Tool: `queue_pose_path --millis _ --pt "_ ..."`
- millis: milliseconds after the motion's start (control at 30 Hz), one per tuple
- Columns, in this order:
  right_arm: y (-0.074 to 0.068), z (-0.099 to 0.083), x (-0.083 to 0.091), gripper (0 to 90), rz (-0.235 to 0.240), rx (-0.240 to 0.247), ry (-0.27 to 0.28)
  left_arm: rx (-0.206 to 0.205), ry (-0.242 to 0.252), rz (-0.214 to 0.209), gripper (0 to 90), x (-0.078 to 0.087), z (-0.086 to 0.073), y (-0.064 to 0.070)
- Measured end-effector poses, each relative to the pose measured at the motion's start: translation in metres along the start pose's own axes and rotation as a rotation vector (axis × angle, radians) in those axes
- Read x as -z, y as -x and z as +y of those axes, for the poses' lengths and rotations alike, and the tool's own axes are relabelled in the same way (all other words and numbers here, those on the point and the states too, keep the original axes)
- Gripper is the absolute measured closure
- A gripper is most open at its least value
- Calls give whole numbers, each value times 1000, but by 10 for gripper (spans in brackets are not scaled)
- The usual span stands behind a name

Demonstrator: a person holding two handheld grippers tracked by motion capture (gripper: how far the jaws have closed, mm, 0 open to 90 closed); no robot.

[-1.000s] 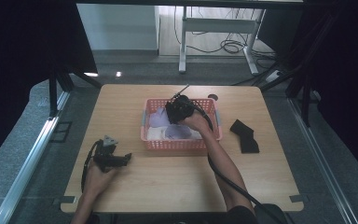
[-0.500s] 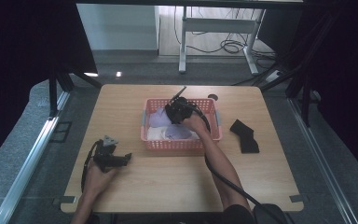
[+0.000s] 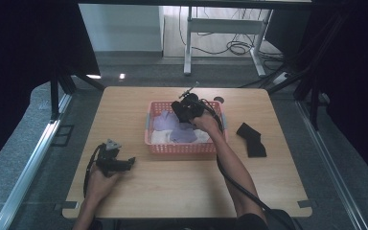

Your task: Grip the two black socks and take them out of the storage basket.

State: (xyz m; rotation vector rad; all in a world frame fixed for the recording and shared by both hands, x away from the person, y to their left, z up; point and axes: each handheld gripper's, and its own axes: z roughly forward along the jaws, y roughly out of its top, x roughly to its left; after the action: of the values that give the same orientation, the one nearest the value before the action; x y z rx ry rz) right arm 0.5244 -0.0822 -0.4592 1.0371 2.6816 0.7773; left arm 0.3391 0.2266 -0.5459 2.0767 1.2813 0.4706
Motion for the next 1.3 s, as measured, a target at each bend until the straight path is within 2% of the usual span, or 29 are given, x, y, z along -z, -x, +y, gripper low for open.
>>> queue_pose_path --millis 333,1067,1300 --pt "1 -1 46 872 -16 8 81 0 0 0 126 0 0 0" --pt "4 -7 120 873 -59 20 170 4 7 2 127 -1 0 1" --pt "12 -10 146 872 -90 14 195 3 6 2 127 -1 0 0"
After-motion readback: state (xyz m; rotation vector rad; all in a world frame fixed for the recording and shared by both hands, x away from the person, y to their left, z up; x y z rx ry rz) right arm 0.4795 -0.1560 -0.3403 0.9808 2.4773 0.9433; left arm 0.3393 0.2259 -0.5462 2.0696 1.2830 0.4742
